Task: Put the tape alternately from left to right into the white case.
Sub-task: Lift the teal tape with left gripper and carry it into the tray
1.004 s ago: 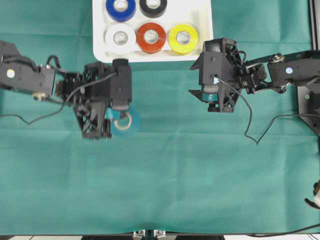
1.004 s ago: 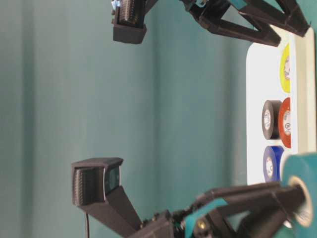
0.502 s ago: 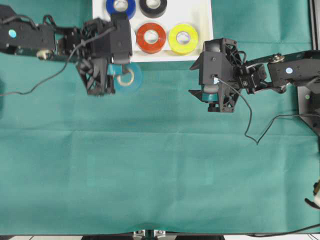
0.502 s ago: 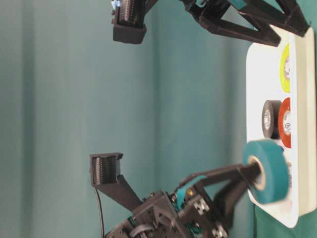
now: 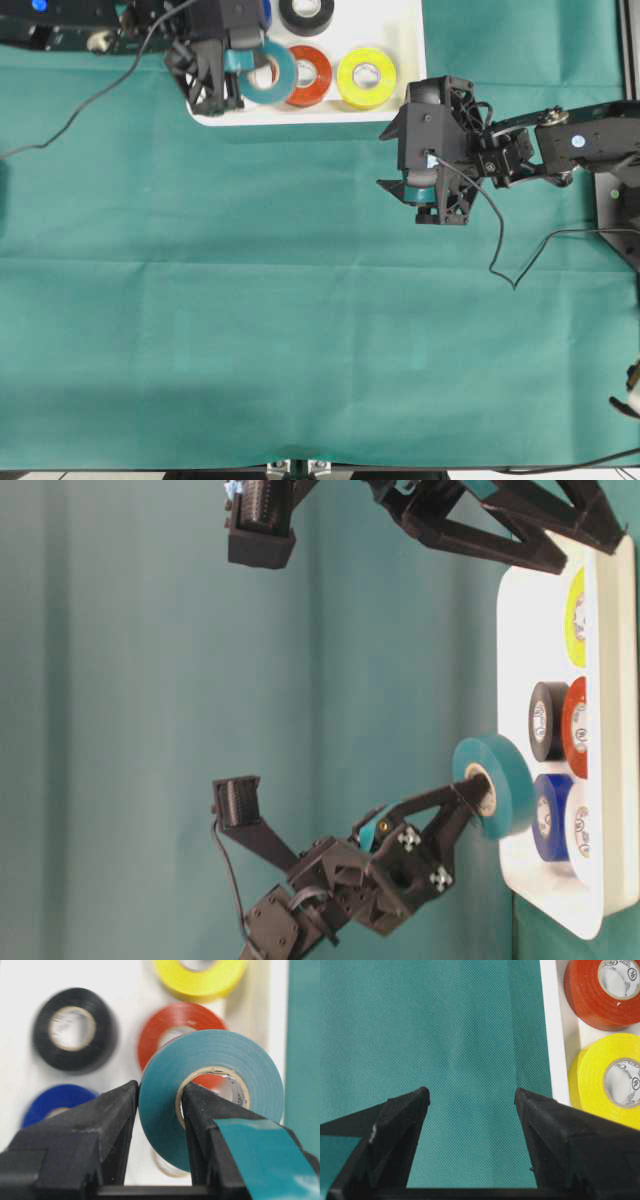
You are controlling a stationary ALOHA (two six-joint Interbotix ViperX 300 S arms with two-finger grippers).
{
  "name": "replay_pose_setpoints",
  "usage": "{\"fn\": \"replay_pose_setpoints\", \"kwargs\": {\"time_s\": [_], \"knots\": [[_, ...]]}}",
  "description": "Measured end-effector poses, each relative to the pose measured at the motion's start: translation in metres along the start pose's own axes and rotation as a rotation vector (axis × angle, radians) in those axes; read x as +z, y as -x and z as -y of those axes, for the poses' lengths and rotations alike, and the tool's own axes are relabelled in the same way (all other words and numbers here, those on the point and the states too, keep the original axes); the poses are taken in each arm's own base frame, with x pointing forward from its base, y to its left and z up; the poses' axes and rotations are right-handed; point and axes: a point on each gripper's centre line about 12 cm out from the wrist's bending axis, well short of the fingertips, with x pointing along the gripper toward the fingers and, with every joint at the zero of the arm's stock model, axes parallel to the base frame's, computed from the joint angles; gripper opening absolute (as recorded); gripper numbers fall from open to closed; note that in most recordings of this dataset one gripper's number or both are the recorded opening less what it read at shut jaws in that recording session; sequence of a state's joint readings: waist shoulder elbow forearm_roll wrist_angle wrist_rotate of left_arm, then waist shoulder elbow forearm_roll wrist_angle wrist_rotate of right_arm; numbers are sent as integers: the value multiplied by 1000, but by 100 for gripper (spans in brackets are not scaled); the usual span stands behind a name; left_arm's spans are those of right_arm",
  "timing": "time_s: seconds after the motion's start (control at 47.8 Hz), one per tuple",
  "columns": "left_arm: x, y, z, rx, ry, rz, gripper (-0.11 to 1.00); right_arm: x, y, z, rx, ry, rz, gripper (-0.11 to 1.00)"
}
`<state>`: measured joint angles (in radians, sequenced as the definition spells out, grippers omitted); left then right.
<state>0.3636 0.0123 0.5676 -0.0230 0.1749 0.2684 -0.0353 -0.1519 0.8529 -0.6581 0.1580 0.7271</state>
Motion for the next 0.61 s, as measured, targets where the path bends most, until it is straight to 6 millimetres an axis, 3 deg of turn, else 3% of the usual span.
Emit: {"fn": "replay_pose_setpoints", "kwargs": {"time_s": [0.398, 0.607], "knots": [[3, -28, -41, 65, 40, -14, -5, 0, 0, 0, 0, 0, 0, 78], [10, -40, -52, 79, -48, -12, -5, 0, 0, 0, 0, 1, 2, 78]]}}
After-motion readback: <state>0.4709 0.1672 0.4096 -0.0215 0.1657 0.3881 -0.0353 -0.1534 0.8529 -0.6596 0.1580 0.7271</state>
